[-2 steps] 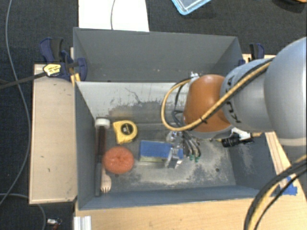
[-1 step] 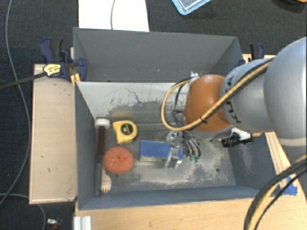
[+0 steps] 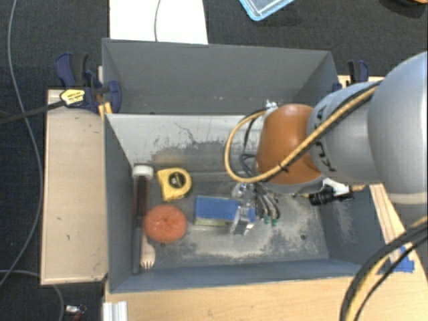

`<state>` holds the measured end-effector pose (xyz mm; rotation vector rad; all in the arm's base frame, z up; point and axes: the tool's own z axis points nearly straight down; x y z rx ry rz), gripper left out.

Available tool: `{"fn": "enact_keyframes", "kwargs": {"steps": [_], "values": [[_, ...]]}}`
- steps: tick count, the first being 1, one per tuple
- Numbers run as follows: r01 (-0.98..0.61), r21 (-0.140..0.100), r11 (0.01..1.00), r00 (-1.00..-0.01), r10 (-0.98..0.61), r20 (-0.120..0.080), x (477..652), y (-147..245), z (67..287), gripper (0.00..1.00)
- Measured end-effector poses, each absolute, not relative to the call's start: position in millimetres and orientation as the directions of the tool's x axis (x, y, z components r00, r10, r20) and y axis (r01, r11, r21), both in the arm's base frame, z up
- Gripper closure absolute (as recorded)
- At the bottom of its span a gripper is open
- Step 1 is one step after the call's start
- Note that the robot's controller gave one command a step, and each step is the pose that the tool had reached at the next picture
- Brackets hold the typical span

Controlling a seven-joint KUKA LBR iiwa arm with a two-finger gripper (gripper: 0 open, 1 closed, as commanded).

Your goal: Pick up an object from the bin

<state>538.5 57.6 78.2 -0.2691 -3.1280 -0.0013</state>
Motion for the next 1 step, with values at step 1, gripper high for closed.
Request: {"fn": "enact_keyframes", "kwargs": {"steps": [1], "values": [[0.172, 0.001, 0.985, -0.985, 0.172, 0.002, 538.6, 57.6, 78.2, 1.00]]}}
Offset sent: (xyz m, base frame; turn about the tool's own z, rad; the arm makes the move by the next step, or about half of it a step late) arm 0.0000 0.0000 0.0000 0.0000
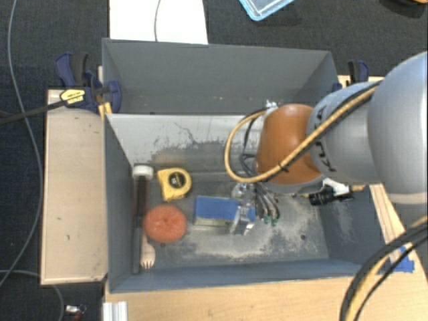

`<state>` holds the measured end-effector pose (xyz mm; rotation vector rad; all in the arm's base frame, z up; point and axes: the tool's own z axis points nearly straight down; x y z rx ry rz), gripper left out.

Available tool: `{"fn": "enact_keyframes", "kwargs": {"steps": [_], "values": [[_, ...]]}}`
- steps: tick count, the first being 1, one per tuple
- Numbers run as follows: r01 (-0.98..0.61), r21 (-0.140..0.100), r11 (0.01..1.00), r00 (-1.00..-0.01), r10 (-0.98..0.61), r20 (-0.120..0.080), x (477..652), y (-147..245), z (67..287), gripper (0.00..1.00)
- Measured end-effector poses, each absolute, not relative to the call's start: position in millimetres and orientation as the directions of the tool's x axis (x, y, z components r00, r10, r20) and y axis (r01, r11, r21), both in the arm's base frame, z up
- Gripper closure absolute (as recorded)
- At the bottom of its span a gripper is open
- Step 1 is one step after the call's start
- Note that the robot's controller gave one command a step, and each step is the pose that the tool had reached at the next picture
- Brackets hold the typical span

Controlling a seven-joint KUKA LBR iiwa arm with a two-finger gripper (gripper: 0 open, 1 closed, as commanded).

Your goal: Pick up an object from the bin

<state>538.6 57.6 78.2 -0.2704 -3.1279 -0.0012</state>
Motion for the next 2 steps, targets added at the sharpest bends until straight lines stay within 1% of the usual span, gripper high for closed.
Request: {"fn": "enact_keyframes", "kwargs": {"steps": [1, 2], "values": [[0.172, 0.001, 0.985, -0.985, 0.172, 0.002, 538.6, 57.6, 78.2, 0.00], [0.173, 0.001, 0.985, -0.985, 0.173, 0.002, 538.6, 57.6, 78.2, 1.00]]}}
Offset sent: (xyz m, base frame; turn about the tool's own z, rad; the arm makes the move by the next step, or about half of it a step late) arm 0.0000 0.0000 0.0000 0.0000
